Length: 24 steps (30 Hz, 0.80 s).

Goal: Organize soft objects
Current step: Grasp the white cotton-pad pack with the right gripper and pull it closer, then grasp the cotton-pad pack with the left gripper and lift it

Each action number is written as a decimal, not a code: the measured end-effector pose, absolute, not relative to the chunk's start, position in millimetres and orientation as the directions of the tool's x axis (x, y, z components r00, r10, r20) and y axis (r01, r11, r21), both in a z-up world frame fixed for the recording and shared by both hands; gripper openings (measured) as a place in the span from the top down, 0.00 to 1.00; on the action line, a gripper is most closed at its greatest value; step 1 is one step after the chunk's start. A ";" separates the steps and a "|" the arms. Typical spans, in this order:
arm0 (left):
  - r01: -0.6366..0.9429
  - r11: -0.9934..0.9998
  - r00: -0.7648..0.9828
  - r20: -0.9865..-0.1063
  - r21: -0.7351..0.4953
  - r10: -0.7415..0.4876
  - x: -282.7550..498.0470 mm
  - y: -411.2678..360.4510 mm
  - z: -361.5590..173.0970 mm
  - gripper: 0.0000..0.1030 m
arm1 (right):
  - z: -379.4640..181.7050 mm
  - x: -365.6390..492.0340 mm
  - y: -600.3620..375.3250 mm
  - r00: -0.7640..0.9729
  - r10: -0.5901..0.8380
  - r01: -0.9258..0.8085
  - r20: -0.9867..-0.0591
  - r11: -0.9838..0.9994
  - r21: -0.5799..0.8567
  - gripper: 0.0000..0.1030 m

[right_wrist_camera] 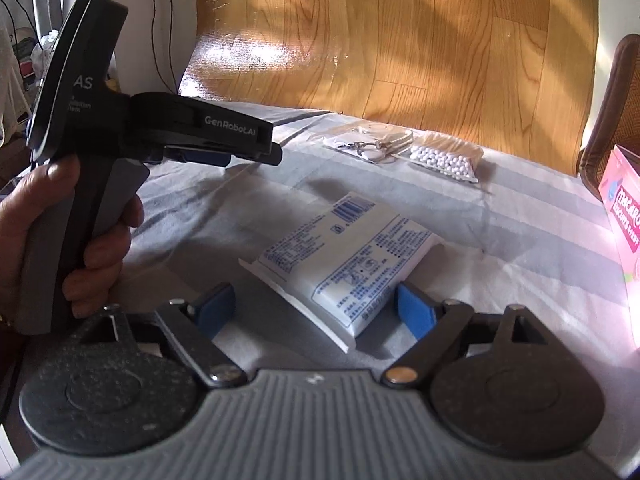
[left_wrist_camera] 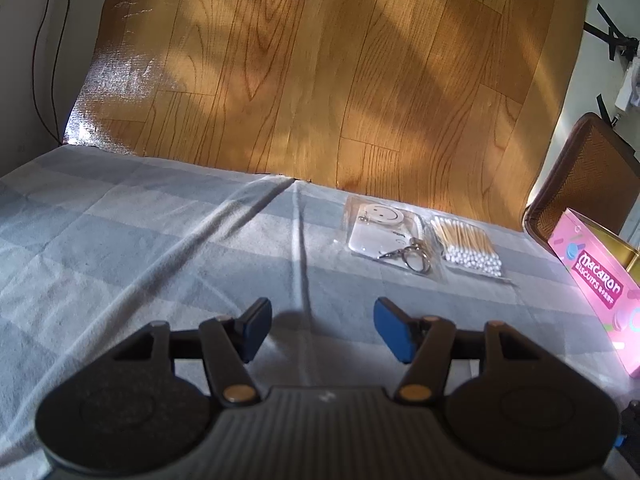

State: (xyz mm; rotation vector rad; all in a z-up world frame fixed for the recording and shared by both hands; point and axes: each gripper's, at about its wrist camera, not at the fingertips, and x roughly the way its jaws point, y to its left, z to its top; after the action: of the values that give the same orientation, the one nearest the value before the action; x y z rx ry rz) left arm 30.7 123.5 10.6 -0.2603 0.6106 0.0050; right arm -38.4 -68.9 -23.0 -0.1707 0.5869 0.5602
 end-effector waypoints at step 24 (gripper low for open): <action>0.116 0.916 0.741 -0.580 -0.385 -0.338 -1.1 79.5 30.2 0.44 | -21.7 -55.1 -92.8 0.728 0.448 -0.518 -0.519 0.856 0.013 0.56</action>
State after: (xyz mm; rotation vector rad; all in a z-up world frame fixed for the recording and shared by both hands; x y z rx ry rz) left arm -1.1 79.5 30.2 -0.3378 0.6949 -0.2539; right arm -55.1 -92.8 -21.7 -0.1363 0.5358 0.5339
